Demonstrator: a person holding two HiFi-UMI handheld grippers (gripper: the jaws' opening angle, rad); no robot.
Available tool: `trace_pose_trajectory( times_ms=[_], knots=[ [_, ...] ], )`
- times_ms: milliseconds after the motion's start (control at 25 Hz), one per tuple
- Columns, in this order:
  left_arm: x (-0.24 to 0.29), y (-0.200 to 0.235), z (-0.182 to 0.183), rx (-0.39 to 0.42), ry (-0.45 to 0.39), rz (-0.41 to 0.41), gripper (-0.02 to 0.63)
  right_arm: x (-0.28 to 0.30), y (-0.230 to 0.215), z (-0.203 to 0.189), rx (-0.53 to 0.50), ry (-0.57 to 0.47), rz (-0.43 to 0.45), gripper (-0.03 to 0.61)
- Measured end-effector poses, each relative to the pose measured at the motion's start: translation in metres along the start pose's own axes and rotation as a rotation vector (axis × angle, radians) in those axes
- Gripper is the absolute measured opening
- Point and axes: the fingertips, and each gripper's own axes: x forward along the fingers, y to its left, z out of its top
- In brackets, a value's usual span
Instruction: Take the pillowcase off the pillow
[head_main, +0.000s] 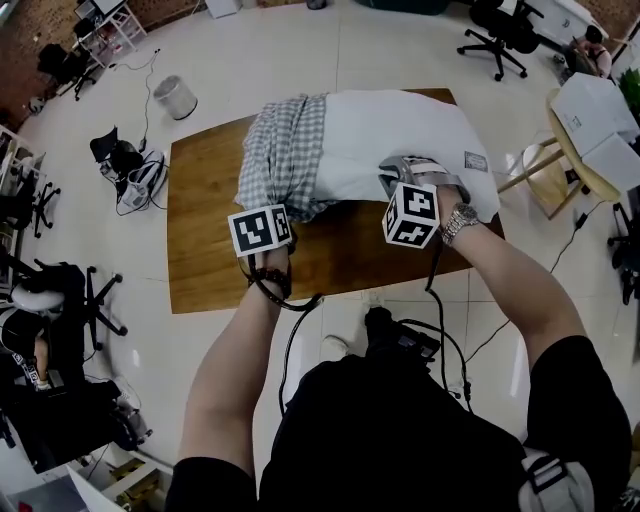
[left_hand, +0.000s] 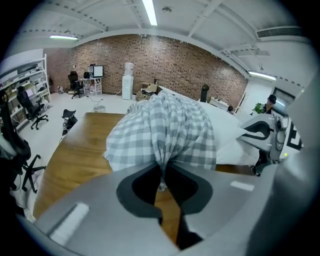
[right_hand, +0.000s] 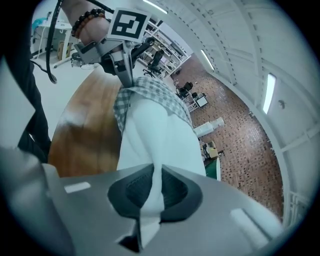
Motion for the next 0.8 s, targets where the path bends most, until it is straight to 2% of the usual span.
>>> trace_pose_trajectory(
  times_ms=[360,640,800],
  knots=[
    [-0.029,0.030,0.009,-0.004,-0.035,0.043,0.032,-0.029,-0.003,-0.013,0.013,0.018,-0.008,0.017],
    [-0.043,0.075,-0.001,-0.035,-0.028,0.111,0.029,-0.043,0.002,-0.032,0.042,0.054,-0.003,0.017],
    [-0.049,0.091,-0.006,-0.026,-0.014,0.134,0.029,-0.051,0.009,-0.040,0.061,0.065,0.019,0.018]
  ],
)
